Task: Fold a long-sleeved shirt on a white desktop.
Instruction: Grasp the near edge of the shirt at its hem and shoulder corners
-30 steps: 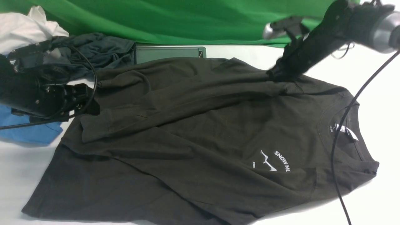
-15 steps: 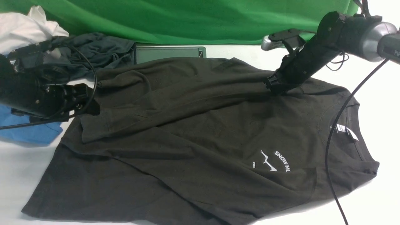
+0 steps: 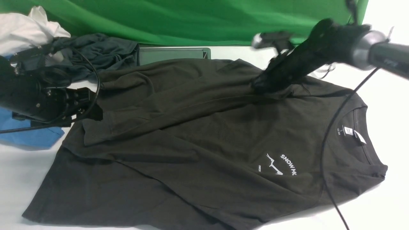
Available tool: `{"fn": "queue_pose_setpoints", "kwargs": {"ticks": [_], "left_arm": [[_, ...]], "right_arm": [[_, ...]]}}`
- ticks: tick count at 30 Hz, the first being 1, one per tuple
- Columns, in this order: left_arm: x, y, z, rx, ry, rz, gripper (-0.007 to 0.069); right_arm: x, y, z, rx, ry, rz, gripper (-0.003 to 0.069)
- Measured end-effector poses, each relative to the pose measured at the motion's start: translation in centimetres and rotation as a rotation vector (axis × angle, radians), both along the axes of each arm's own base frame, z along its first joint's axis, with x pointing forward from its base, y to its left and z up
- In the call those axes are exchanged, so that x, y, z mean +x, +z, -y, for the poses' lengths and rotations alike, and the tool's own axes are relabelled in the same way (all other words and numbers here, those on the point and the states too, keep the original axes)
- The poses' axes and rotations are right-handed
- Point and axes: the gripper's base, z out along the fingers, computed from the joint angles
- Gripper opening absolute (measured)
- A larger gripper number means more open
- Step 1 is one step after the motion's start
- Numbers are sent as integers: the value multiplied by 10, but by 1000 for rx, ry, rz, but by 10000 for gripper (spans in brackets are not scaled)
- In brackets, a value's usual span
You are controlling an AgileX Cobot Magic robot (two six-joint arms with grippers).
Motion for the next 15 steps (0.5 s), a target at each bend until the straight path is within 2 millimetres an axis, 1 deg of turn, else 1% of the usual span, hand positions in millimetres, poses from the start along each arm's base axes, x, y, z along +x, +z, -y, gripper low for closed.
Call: {"fn": "queue_pose_setpoints", "kwargs": {"ticks": [2,4,5,6,7,8,9,11,13,15], "left_arm": [[-1,4,-3,1,14,6,587],[-3,11,-9,3,42,26,587],[-3,12,-10,4,43,29,587],[-5,17,-13,6,57,45,587],[-7,22,-16,9,66,55,587],[-8,23,-16,9,67,57,587],[-10,27,-20,10,76,63,587],[-11,28,-20,10,78,64,587],[-13,30,-20,11,77,69,587],[-13,31,-20,4,79,69,587]], "right_arm": [[-5,1,-8,6,28,-29,41],[-11,4,-12,7,59,-63,41],[-11,4,-12,7,61,-67,41],[-14,8,-14,6,81,-71,41],[-15,14,-16,4,101,-57,41],[-15,15,-16,4,104,-54,41],[-16,23,-19,4,111,-15,41],[-14,27,-21,7,105,18,41],[-12,32,-32,31,82,84,41],[-12,31,-42,60,69,103,41]]}}
